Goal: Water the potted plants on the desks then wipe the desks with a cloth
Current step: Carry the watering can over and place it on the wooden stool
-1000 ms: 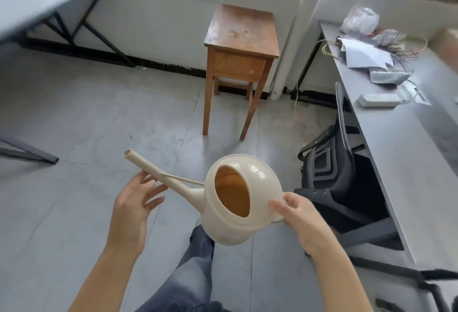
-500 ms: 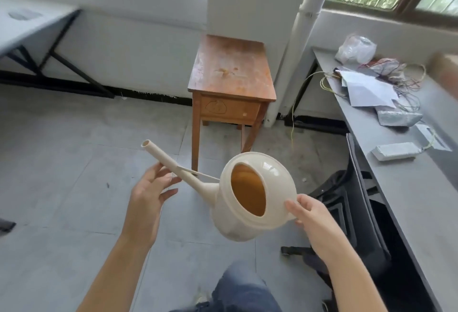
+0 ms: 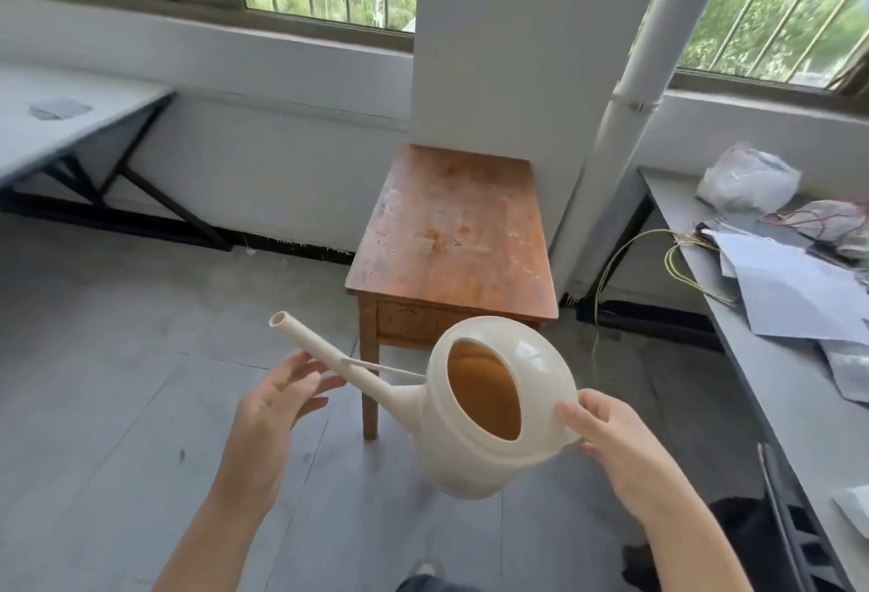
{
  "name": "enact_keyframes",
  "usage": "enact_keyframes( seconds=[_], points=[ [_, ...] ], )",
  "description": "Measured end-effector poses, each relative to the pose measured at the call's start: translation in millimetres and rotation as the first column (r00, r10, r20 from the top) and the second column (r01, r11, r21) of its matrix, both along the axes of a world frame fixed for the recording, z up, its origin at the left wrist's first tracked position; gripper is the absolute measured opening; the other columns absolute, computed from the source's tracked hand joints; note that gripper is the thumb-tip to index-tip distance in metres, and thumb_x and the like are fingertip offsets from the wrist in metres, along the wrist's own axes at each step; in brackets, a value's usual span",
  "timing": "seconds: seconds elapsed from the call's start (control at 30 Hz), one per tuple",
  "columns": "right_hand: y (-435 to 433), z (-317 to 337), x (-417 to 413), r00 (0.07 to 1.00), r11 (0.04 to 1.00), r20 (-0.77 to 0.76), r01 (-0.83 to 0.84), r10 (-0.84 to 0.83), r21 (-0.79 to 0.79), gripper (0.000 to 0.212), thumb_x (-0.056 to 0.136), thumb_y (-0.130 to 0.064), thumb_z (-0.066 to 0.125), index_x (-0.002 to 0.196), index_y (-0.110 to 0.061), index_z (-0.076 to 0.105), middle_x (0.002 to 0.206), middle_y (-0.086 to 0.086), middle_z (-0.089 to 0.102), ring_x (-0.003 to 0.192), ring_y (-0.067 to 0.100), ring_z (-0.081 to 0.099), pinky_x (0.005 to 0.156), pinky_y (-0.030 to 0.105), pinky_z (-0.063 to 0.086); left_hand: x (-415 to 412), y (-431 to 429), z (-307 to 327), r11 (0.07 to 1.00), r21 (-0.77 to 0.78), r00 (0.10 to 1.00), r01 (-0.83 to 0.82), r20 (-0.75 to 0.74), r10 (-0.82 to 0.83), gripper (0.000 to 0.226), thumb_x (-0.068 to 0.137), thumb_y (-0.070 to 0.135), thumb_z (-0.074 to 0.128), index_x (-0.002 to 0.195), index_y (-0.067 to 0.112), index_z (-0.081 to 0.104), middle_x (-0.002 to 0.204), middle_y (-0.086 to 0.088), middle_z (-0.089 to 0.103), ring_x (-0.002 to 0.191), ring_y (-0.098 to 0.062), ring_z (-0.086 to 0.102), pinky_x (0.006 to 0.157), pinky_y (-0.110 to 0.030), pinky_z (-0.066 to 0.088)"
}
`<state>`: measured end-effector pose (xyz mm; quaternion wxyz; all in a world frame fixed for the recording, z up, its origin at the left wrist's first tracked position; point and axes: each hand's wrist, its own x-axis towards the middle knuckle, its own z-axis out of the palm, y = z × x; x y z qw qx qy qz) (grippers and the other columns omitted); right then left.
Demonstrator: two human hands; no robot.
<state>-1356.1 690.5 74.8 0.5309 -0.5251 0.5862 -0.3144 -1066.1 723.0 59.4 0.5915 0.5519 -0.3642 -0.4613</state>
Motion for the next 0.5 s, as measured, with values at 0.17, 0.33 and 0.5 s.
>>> enact_keyframes(
  seconds=[0.17,0.33,0.5],
  points=[
    [-72.6,5.9,-6.2,0.999,1.0,0.033,0.013,-0.014,0.027,0.095,0.014,-0.078,0.071,0.082,-0.012,0.061,0.062,-0.012,0.071,0.06,-0.002,0.065,0.061,0.014,0.045,-6.9,-64.6,-4.6,1.0,0.016,1.0,-0.018,0.0,0.018,0.036,0.07,0.028,0.053,0.103,0.019,0.064,0.087,0.009,0.075,0.09,-0.008,0.069,0.077,-0.027,0.046],
    [-127.2,-6.6,-16.8,0.998,0.997,0.041,0.037,-0.04,0.073,0.091,0.017,-0.066,0.076,0.088,-0.01,0.064,0.063,-0.011,0.072,0.06,-0.003,0.065,0.063,0.018,0.042,-12.3,-130.1,-17.8,0.998,0.047,0.999,0.05,-0.015,-0.049,0.041,0.069,0.029,0.052,0.106,0.018,0.064,0.094,0.005,0.075,0.095,-0.01,0.068,0.074,-0.022,0.05],
    [-185.5,-17.8,-20.5,0.993,0.985,0.024,0.112,-0.116,0.134,0.074,0.029,-0.058,0.075,0.084,-0.01,0.065,0.064,-0.008,0.073,0.061,0.001,0.067,0.066,0.021,0.043,-13.6,-206.5,-34.6,0.991,0.078,0.994,0.104,-0.053,-0.1,0.039,0.072,0.023,0.048,0.105,0.011,0.065,0.093,0.0,0.076,0.093,-0.013,0.068,0.072,-0.016,0.053]
  ],
)
